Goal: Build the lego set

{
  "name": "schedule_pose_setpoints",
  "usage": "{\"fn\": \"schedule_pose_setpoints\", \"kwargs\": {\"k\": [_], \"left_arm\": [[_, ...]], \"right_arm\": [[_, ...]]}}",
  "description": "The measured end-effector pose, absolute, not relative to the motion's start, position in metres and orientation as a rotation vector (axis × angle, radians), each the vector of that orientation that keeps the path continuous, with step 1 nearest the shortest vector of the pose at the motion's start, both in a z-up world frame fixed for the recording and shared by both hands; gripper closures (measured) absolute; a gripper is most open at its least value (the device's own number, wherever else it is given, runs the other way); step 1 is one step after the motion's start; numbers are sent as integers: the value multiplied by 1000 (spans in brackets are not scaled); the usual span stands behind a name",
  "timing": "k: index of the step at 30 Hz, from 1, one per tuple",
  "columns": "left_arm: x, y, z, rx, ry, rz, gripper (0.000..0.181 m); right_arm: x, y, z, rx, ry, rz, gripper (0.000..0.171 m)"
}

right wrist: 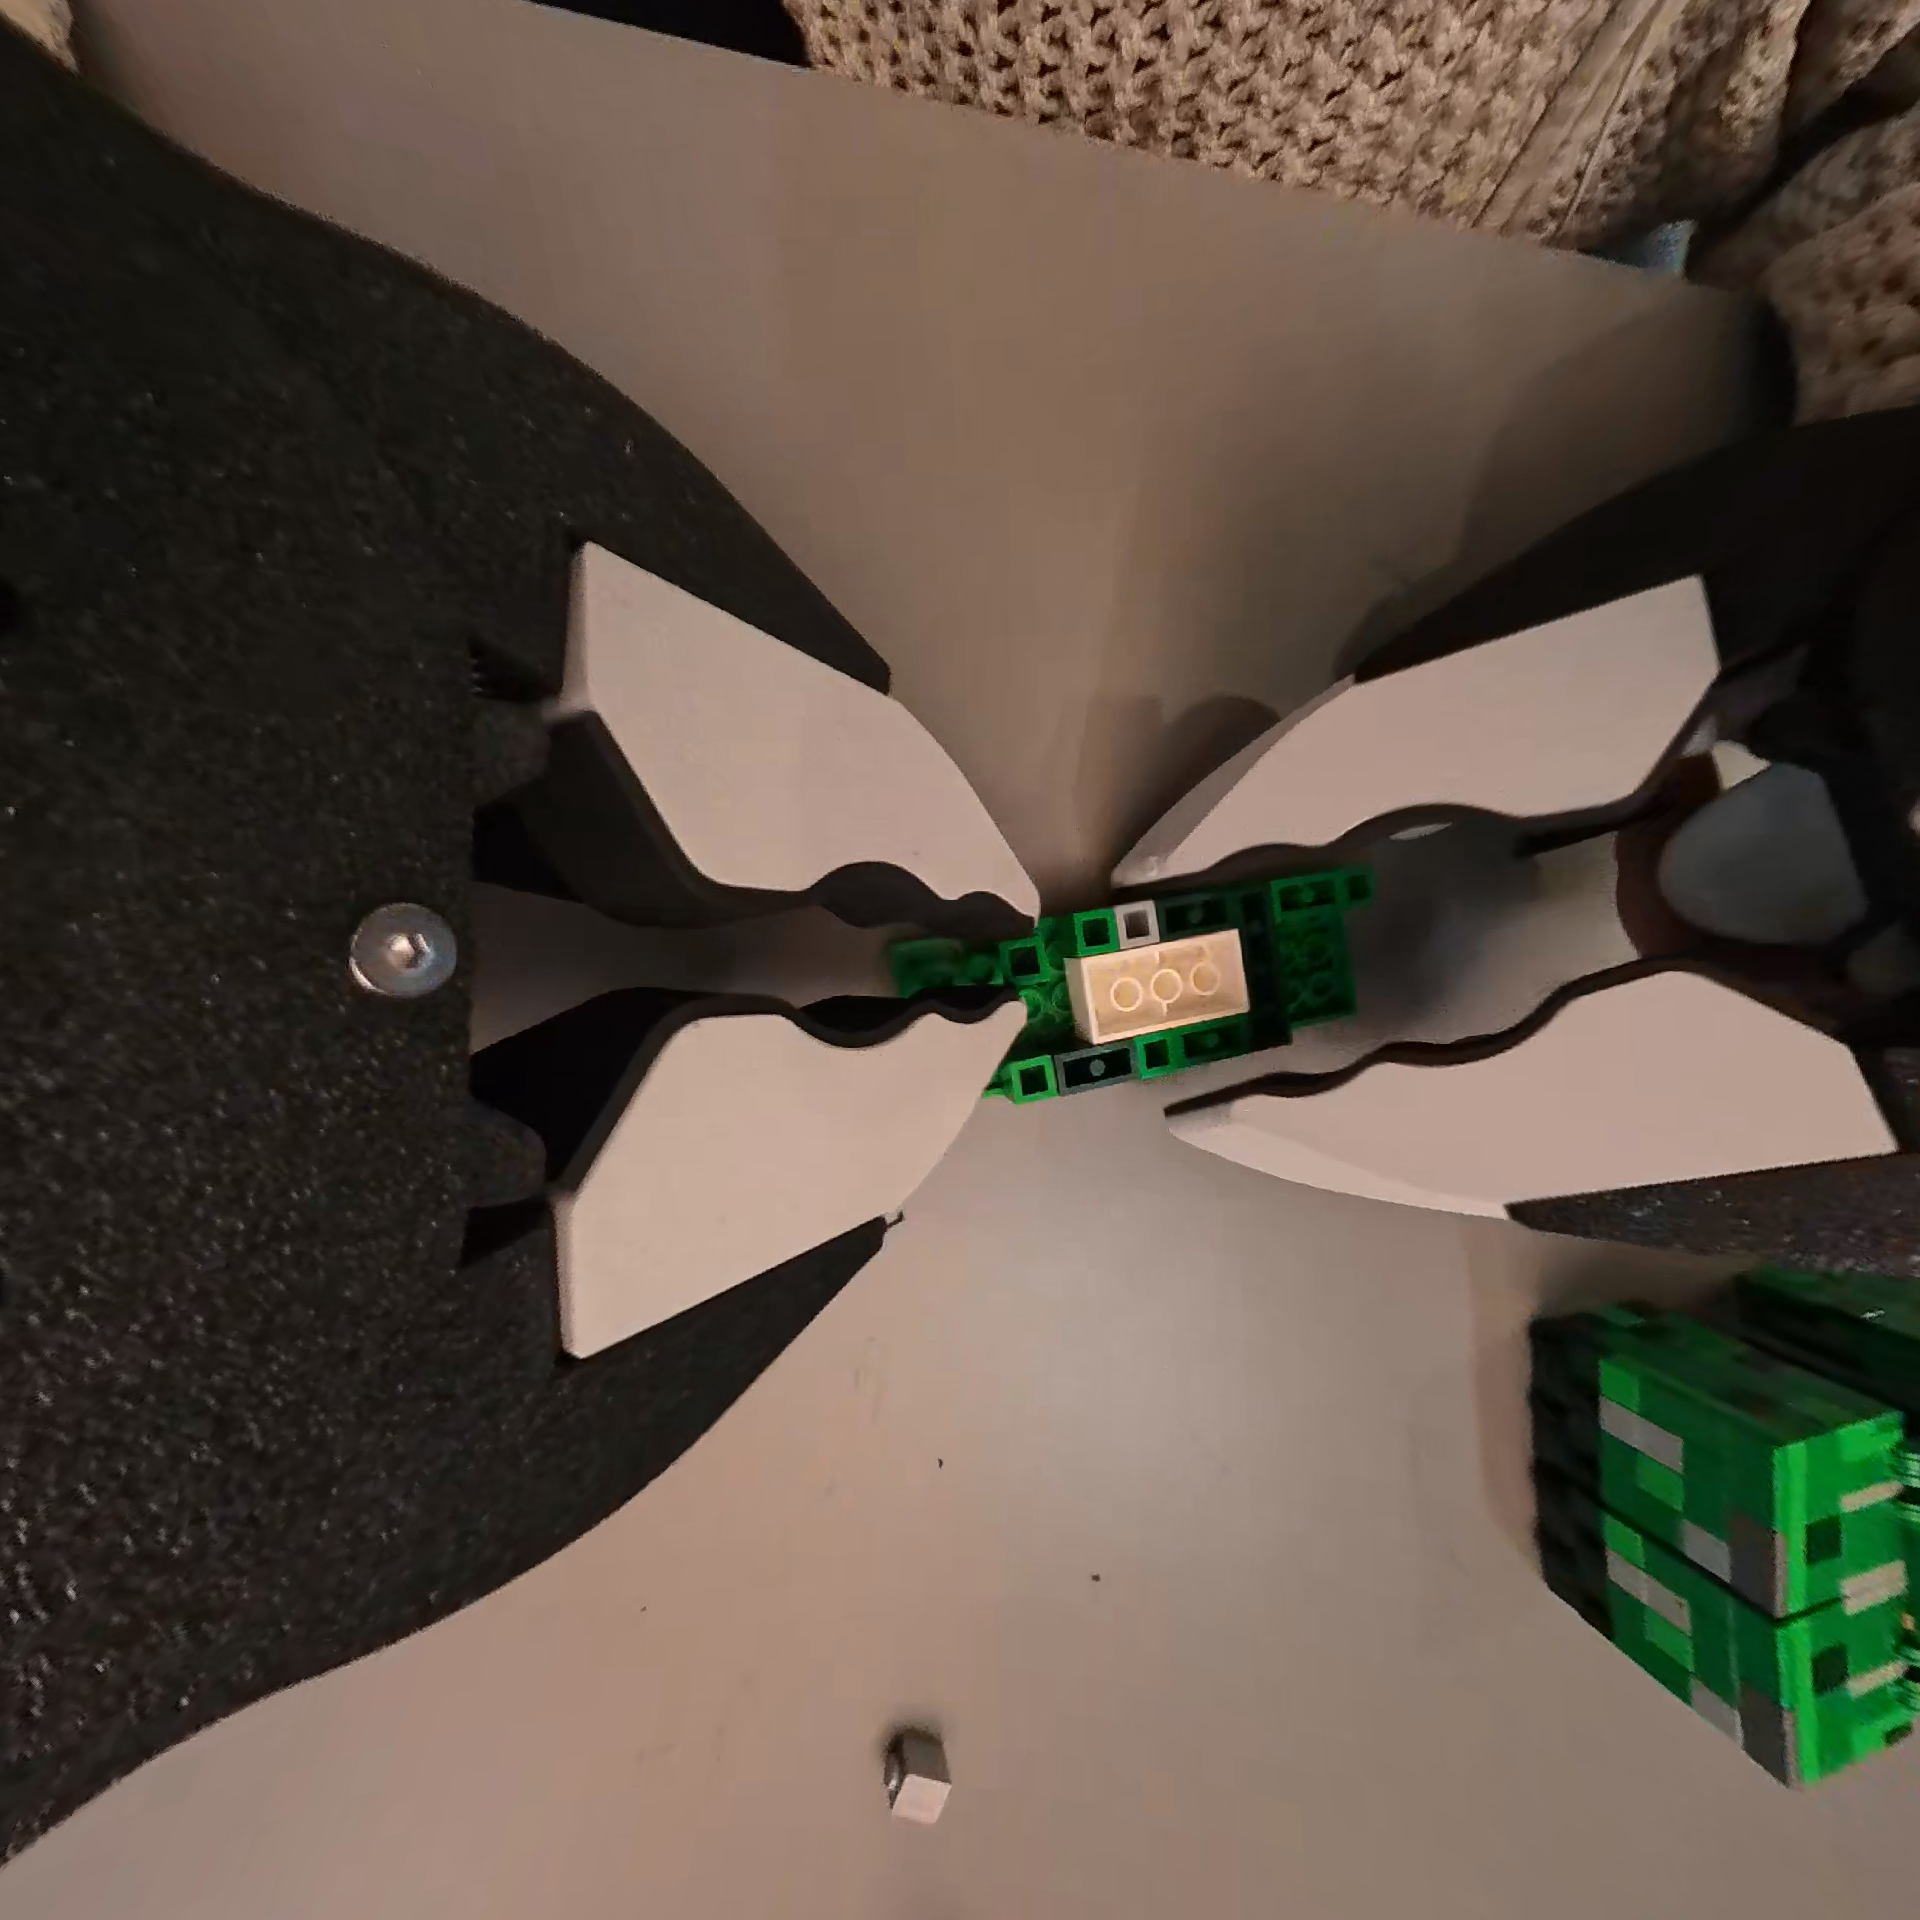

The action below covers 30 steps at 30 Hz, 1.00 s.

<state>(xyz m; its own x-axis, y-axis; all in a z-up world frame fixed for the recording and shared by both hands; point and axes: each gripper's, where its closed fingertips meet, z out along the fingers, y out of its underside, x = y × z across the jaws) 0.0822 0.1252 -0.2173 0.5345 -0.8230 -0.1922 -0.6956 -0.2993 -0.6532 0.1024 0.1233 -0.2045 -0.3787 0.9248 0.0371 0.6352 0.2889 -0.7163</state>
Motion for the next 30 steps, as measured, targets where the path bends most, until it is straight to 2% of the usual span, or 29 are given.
{"fn": "schedule_pose_setpoints", "kwargs": {"k": [4,17,30], "left_arm": [[84,125,-219,-2080,1238,-243,146],[84,125,-219,-2082,1220,-253,147],[84,125,-220,-2075,1201,-278,147]], "right_arm": [[102,123,-205,-1424,-2179,778,163],[98,119,-209,-1546,-2336,529,164],[98,119,-212,-1482,-2288,553,163]]}}
